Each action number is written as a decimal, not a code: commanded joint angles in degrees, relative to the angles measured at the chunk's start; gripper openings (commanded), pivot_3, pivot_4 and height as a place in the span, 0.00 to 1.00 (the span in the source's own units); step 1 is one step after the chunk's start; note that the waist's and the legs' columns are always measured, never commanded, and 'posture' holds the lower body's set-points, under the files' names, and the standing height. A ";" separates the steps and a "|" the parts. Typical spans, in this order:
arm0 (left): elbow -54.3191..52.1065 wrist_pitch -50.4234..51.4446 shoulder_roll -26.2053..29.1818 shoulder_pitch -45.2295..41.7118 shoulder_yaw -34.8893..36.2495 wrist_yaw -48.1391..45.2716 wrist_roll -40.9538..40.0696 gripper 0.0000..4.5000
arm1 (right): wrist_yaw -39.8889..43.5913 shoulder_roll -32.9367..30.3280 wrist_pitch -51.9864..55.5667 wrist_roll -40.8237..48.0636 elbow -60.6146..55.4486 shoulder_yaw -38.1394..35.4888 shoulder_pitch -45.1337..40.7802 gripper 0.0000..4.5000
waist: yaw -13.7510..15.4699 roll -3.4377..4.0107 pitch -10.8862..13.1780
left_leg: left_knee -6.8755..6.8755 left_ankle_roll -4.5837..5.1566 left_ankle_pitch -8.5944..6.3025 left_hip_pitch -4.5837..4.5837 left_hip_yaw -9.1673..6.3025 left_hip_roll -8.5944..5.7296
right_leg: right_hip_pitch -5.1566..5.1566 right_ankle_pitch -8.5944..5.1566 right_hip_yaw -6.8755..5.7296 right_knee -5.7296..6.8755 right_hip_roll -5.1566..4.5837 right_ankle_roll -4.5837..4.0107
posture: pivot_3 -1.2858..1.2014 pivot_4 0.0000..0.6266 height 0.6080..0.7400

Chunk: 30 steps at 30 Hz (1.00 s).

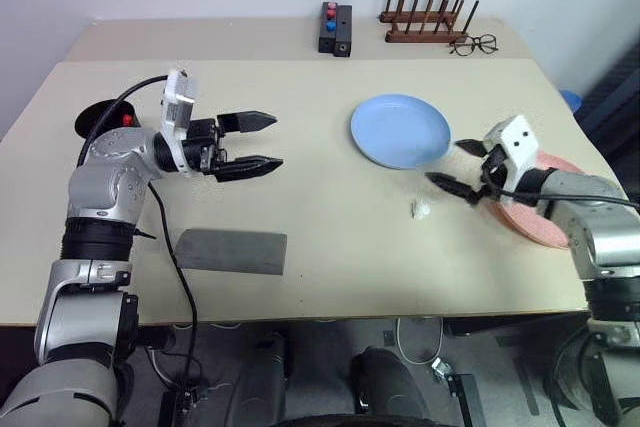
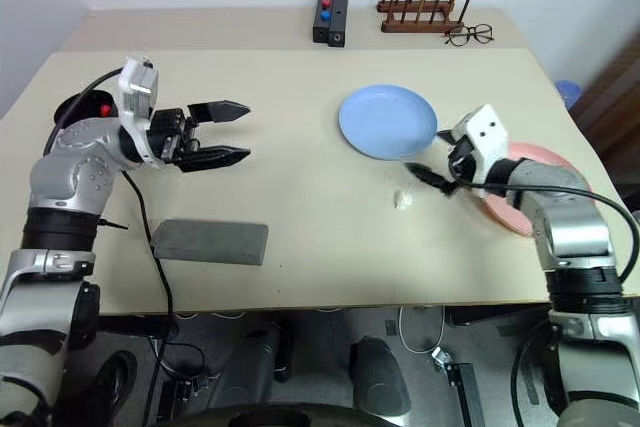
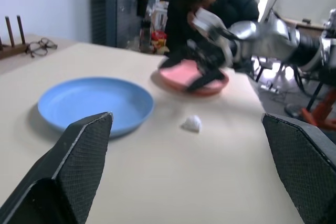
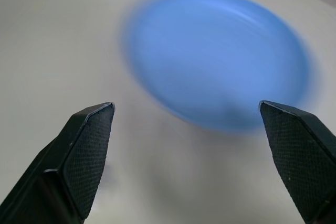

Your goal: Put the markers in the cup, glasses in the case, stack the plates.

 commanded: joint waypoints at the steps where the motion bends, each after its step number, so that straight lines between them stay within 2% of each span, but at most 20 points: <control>1: -3.61 -0.16 -0.04 1.06 0.83 0.18 0.04 0.99 | -0.49 -2.54 1.60 -0.16 -0.98 -3.33 0.01 1.00 | 0.03 0.00 0.00 | 0.00 0.00 0.00 0.00 -0.01 0.00 | 0.00 0.00 0.00 0.00 0.00 0.00 | 0.52 0.24 1.00; 9: -7.03 0.85 0.12 4.08 1.07 -0.91 -0.55 0.99 | 1.21 -9.75 11.01 -0.38 -7.72 -4.97 8.25 1.00 | 0.03 0.00 0.00 | 0.02 0.02 -0.01 0.00 -0.01 0.01 | 0.04 0.01 0.01 -0.01 -0.04 0.01 | 0.52 0.24 1.00; 16: -5.91 -1.93 -1.28 4.65 0.84 -0.44 0.36 0.99 | -0.91 -10.04 16.20 0.64 -10.93 -7.35 11.73 1.00 | 0.02 0.03 -0.01 | 0.01 0.02 -0.01 0.04 0.00 0.02 | 0.05 0.00 0.04 -0.01 -0.06 0.00 | 0.52 0.24 1.00; 20: -6.08 -3.10 -1.90 4.94 0.64 -0.34 0.85 0.99 | -1.96 -10.37 15.88 -2.32 -9.74 -5.41 14.40 1.00 | 0.20 0.03 -0.01 | 0.02 0.02 -0.01 0.04 -0.01 0.02 | 0.06 0.01 0.04 -0.01 -0.05 0.00 | 0.52 0.24 1.00; 22: -6.26 -3.46 -2.01 5.00 0.61 -0.29 1.09 1.00 | -2.61 -9.38 17.40 -1.81 -8.91 -5.83 14.17 0.88 | 0.10 0.03 -0.01 | 0.02 0.02 -0.01 0.04 0.00 0.00 | 0.06 0.00 0.04 -0.02 -0.05 0.00 | 0.52 0.24 1.00; 25: -6.73 -3.79 -1.99 5.22 0.48 -0.26 1.41 1.00 | -3.52 -9.18 18.19 -2.69 -7.15 -5.07 13.71 0.63 | 0.01 0.03 -0.01 | 0.03 0.02 -0.01 0.04 0.00 0.01 | 0.06 0.00 0.04 -0.01 -0.06 0.00 | 0.52 0.24 1.00; 30: -7.79 -3.59 -1.84 5.62 0.58 0.15 1.24 1.00 | -3.54 -9.36 17.67 -3.48 -5.15 -4.08 11.98 0.05 | -0.17 0.02 -0.01 | 0.01 0.02 -0.01 0.05 0.00 0.01 | 0.06 0.00 0.04 -0.01 -0.04 0.00 | 0.52 0.24 1.00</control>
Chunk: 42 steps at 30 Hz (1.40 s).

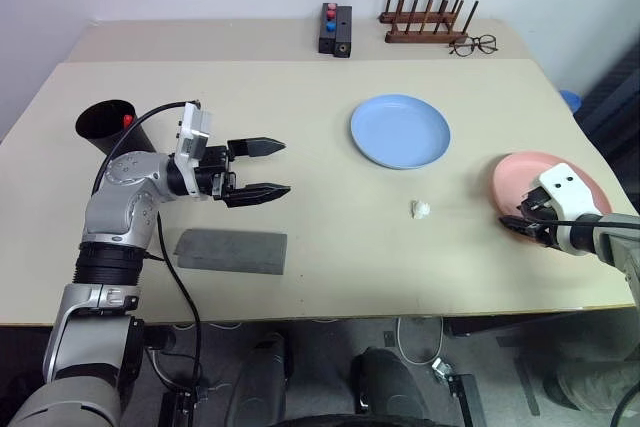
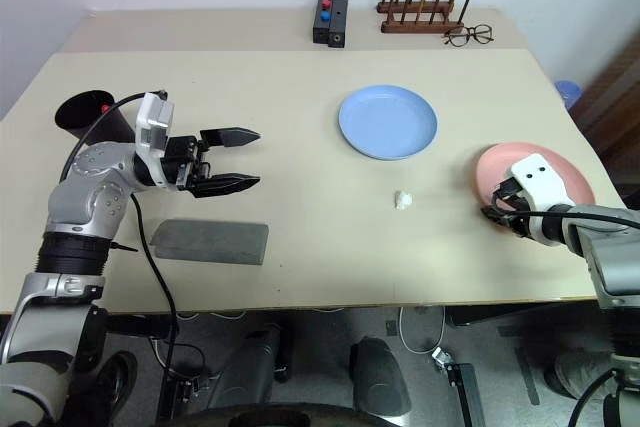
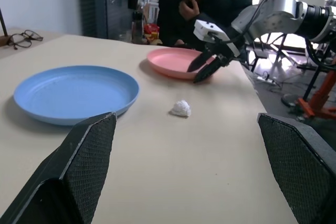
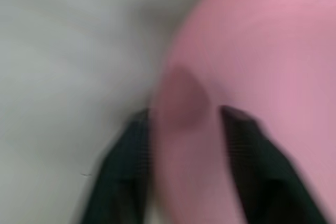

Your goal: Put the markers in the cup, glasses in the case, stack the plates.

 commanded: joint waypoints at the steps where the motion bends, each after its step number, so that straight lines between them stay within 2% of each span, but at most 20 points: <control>1: -2.60 -0.55 0.22 0.23 0.95 0.54 0.01 1.00 | -0.18 -0.43 -0.63 -0.93 0.35 0.03 -2.27 0.02 | -0.13 -0.01 -0.01 | 0.01 0.00 0.00 0.02 0.00 0.00 | 0.02 0.00 0.00 0.00 0.00 0.00 | 0.52 0.24 1.00; 7: -1.64 -1.27 -0.34 -0.25 2.46 4.73 0.51 1.00 | -5.24 1.98 -9.16 -4.75 6.25 0.61 -14.39 0.02 | -0.19 0.04 0.02 | 0.02 0.00 0.00 0.17 0.03 0.01 | 0.10 0.00 0.06 0.00 -0.02 0.00 | 0.52 0.24 1.00; 10: 1.71 -7.58 -1.62 -1.41 3.25 10.45 4.60 1.00 | -5.69 6.00 -14.19 -3.82 7.87 1.10 -21.68 0.02 | -0.25 0.11 0.05 | -0.03 -0.01 0.00 0.17 0.05 0.01 | 0.05 0.01 0.07 0.00 0.00 0.01 | 0.52 0.24 1.00; 15: -0.42 -8.68 -3.31 0.26 4.67 14.93 4.37 1.00 | -5.83 14.64 -19.67 -4.87 9.48 6.05 -28.64 0.02 | -0.06 0.09 0.05 | -0.15 -0.01 0.00 0.10 0.05 -0.01 | -0.01 0.00 0.05 0.00 0.08 0.03 | 0.52 0.24 1.00; 21: -6.09 -6.57 -3.84 5.08 5.59 19.62 3.99 1.00 | -3.24 21.58 -22.73 -6.26 9.02 12.50 -29.33 0.02 | 0.06 0.10 0.06 | -0.12 -0.02 0.01 0.04 0.07 -0.03 | -0.04 0.02 0.04 0.01 0.06 0.06 | 0.52 0.24 1.00; 27: -12.52 -4.29 -4.40 9.68 5.66 23.01 2.94 1.00 | -0.99 21.92 -23.17 -9.09 9.78 16.64 -26.46 0.02 | 0.10 0.08 0.05 | -0.08 -0.02 0.01 0.09 0.05 -0.05 | 0.04 0.04 0.03 0.01 0.02 0.09 | 0.52 0.24 1.00; 30: -14.06 -3.27 -4.27 10.78 5.57 23.70 2.45 1.00 | 1.07 22.35 -21.93 -7.52 10.07 15.91 -26.98 0.22 | -0.02 0.09 0.05 | -0.10 -0.02 0.01 0.10 0.05 -0.04 | 0.02 0.04 0.04 0.01 0.02 0.08 | 0.52 0.24 1.00; 37: -14.03 -2.88 -4.73 10.39 5.11 23.72 2.30 1.00 | 0.86 22.63 -21.70 -5.77 9.10 12.91 -28.48 0.99 | -0.05 0.09 0.05 | -0.11 -0.02 0.01 0.11 0.06 -0.02 | 0.01 0.04 0.04 0.01 0.05 0.08 | 0.52 0.24 1.00; 42: -15.08 0.06 -3.69 10.75 4.51 19.48 -0.56 1.00 | 6.30 17.72 -10.72 1.94 3.84 7.11 -25.13 0.99 | 0.24 0.09 0.05 | -0.11 -0.02 0.01 0.10 0.06 -0.04 | 0.03 0.04 0.03 -0.01 0.02 0.08 | 0.52 0.24 1.00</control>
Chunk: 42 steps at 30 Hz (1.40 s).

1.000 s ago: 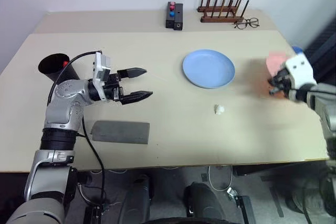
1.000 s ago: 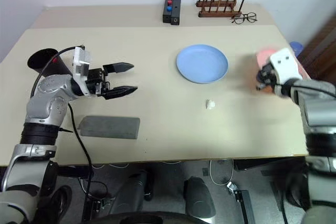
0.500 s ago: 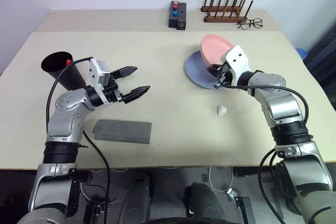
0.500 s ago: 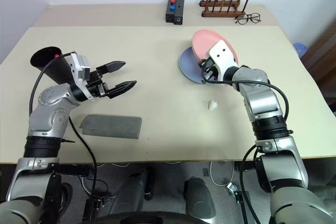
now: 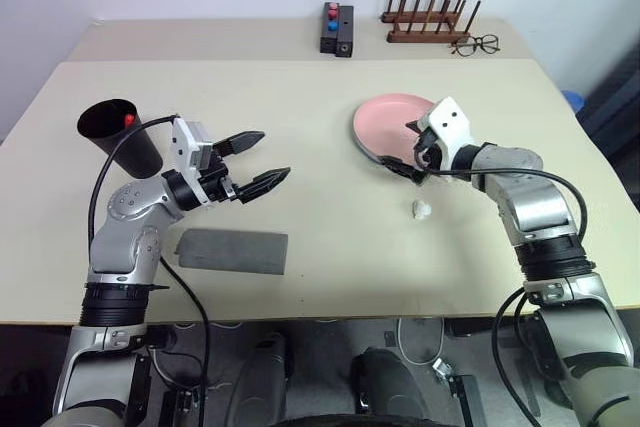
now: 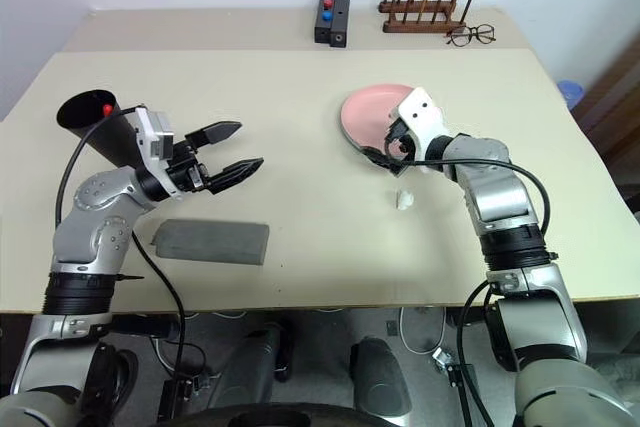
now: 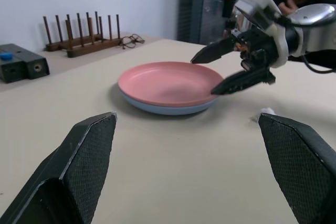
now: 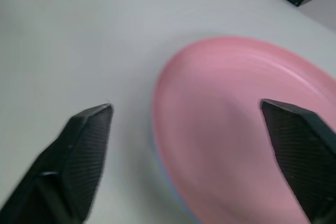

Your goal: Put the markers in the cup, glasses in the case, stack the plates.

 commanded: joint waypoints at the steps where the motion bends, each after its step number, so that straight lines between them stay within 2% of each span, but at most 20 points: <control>1: -2.66 2.59 1.43 -0.07 0.18 -3.65 -3.54 1.00 | 3.93 -5.09 8.26 6.04 -6.12 -5.94 2.31 0.99 | 0.09 0.00 0.00 | 0.01 0.00 0.00 0.00 0.00 -0.01 | 0.01 0.00 0.00 -0.01 -0.02 0.00 | 0.52 0.24 1.00; 7: -2.93 6.99 3.21 -0.07 -0.58 -8.80 -6.74 1.00 | 8.47 -11.87 19.35 11.73 -16.05 -6.35 10.52 0.99 | -0.44 0.01 0.00 | -0.08 -0.01 -0.02 0.07 0.00 0.04 | 0.02 -0.02 0.04 -0.06 -0.15 -0.05 | 0.52 0.24 1.00; 14: -3.61 9.51 5.88 0.90 -2.87 -14.08 -6.77 1.00 | 4.09 -8.67 20.67 10.56 -18.74 -3.25 14.48 0.99 | -0.31 0.01 0.00 | -0.12 -0.01 -0.02 0.11 0.01 0.06 | 0.00 -0.01 0.08 -0.09 -0.16 -0.11 | 0.52 0.24 1.00; 18: -3.76 8.68 6.58 1.41 -3.22 -14.26 -5.43 1.00 | 3.00 -8.59 17.19 7.51 -17.07 -0.24 16.39 0.99 | -0.07 0.01 0.00 | -0.21 -0.01 -0.02 0.05 0.00 0.05 | 0.00 -0.02 0.10 -0.27 -0.22 -0.13 | 0.52 0.24 1.00; 21: -4.18 8.36 6.77 1.88 -3.09 -13.92 -5.14 1.00 | 2.31 -9.04 14.00 4.68 -14.39 1.56 16.59 0.79 | -0.16 0.01 -0.01 | -0.30 -0.01 -0.02 0.03 0.00 0.05 | 0.03 -0.01 0.10 -0.58 -0.23 -0.34 | 0.52 0.24 1.00; 28: -5.35 8.19 6.70 2.58 -2.80 -12.89 -4.77 1.00 | 2.72 -9.28 11.06 2.99 -12.37 1.38 15.17 0.01 | -0.14 0.01 -0.01 | -0.63 -0.01 -0.01 0.07 0.00 0.05 | 0.09 0.12 0.07 -0.93 -0.17 -0.22 | 0.52 0.24 1.00; 32: -5.22 7.86 6.07 2.30 -2.48 -11.62 -4.66 1.00 | 5.28 -10.46 11.56 5.40 -13.45 -1.10 12.62 0.01 | -0.14 0.01 -0.01 | -0.65 -0.01 0.00 0.08 0.01 0.05 | 0.09 0.13 0.01 -0.92 -0.11 -0.20 | 0.52 0.24 1.00; 35: -3.74 6.85 4.55 0.87 -1.59 -7.77 -3.78 1.00 | 5.72 -8.98 12.16 9.14 -13.94 -4.39 8.06 0.01 | -0.20 0.01 -0.01 | -0.65 -0.01 0.00 0.09 0.02 0.05 | 0.09 0.18 0.01 -0.92 -0.09 -0.11 | 0.52 0.24 1.00; 40: -0.96 2.38 0.99 -1.10 0.44 -1.38 -1.82 1.00 | -3.65 -0.88 6.15 7.98 -3.61 -7.87 -4.23 0.01 | -0.45 0.00 -0.01 | -0.65 -0.08 0.05 0.25 0.02 0.07 | 0.13 0.22 0.03 -0.84 0.06 -0.09 | 0.52 0.24 1.00; 42: -0.81 -0.07 0.58 -0.84 0.14 0.48 0.33 1.00 | -8.65 2.25 2.70 5.55 5.31 -8.38 -8.91 0.17 | -0.35 0.00 -0.01 | -0.67 -0.08 0.05 0.33 0.03 0.06 | 0.21 0.22 0.04 -0.85 0.05 -0.09 | 0.52 0.24 1.00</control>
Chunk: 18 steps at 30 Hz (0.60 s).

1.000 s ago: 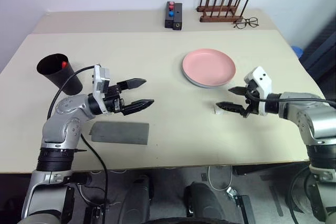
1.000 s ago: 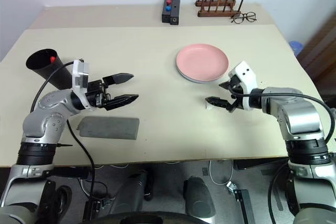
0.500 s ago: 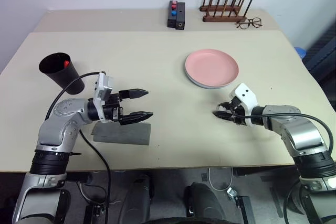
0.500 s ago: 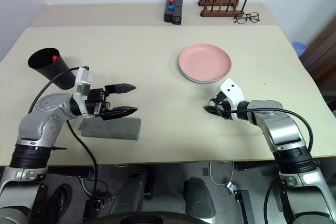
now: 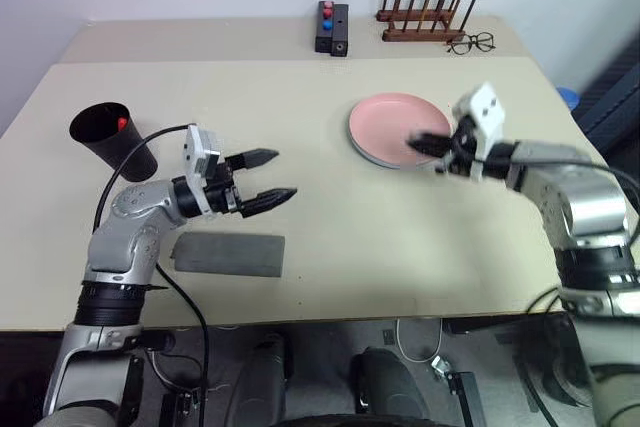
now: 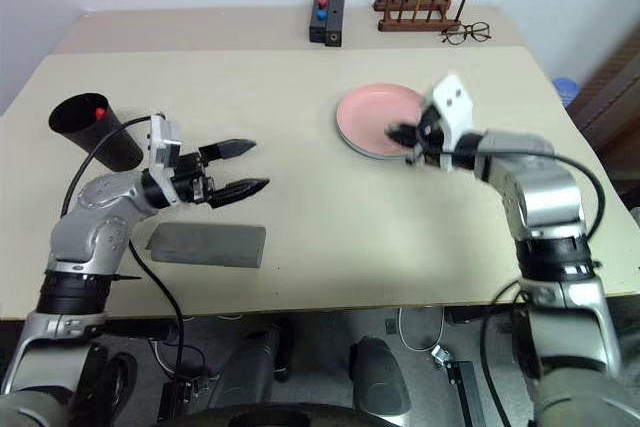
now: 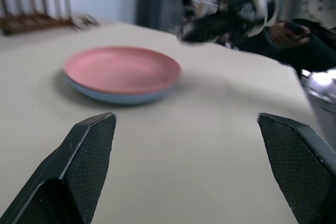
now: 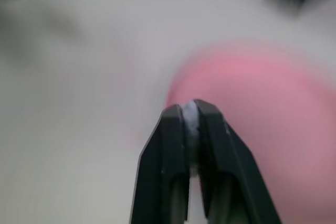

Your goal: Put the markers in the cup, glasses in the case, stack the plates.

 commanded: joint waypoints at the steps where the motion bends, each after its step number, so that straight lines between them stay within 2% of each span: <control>1: -0.43 -4.11 -0.37 -0.08 1.49 3.27 2.67 1.00 | -7.94 3.38 -6.19 -3.66 12.43 -2.04 -5.48 0.24 | 0.19 -0.02 -0.01 | -0.02 0.00 0.00 0.01 0.02 -0.02 | 0.00 0.00 0.00 -0.02 0.00 0.01 | 0.52 0.24 1.00; 4: -2.12 -4.44 -0.34 1.47 1.54 4.19 2.65 1.00 | -10.16 4.10 -12.21 -7.86 18.46 0.10 -6.60 0.57 | 0.65 -0.02 -0.01 | -0.05 0.01 0.00 -0.08 0.04 -0.06 | -0.02 0.00 -0.02 -0.05 -0.02 0.02 | 0.52 0.24 1.00; 7: -7.09 -0.59 0.66 4.95 2.59 3.89 -0.79 1.00 | -9.12 3.37 -13.73 -10.00 20.62 1.85 -5.99 0.91 | 0.17 -0.01 0.00 | -0.08 0.03 -0.01 -0.32 0.16 -0.09 | -0.25 0.01 0.01 -0.06 -0.07 0.04 | 0.52 0.24 1.00; 8: -8.00 -0.29 0.84 5.86 2.95 3.91 -1.21 1.00 | -8.05 3.13 -14.00 -10.16 20.20 2.26 -5.60 0.98 | 0.13 0.00 0.00 | -0.09 0.03 -0.01 -0.37 0.19 -0.08 | -0.31 0.01 0.02 -0.05 -0.07 0.04 | 0.52 0.24 1.00; 13: -9.09 -0.36 0.79 7.65 4.17 5.21 -1.72 1.00 | -5.92 3.23 -13.30 -7.03 18.33 -0.55 -6.89 0.98 | 0.00 0.01 0.01 | -0.09 -0.08 0.08 -0.42 0.18 0.01 | -0.48 0.01 0.04 0.16 0.05 0.03 | 0.52 0.24 1.00; 16: -7.80 -1.52 1.63 7.50 5.53 4.64 -1.89 1.00 | 2.03 2.05 -9.29 -1.14 9.88 -1.11 -4.37 0.98 | -0.02 0.02 0.01 | -0.06 -0.06 0.16 -0.41 0.18 0.01 | -0.50 0.02 0.05 0.28 0.04 0.03 | 0.52 0.24 1.00; 18: -7.46 -2.17 2.05 7.56 5.79 4.37 -1.50 1.00 | 9.31 -0.86 -7.34 2.15 3.92 -0.66 -0.06 0.98 | 0.21 0.02 0.01 | -0.07 -0.06 0.16 -0.40 0.17 0.01 | -0.51 0.02 0.05 0.30 0.04 0.02 | 0.52 0.24 1.00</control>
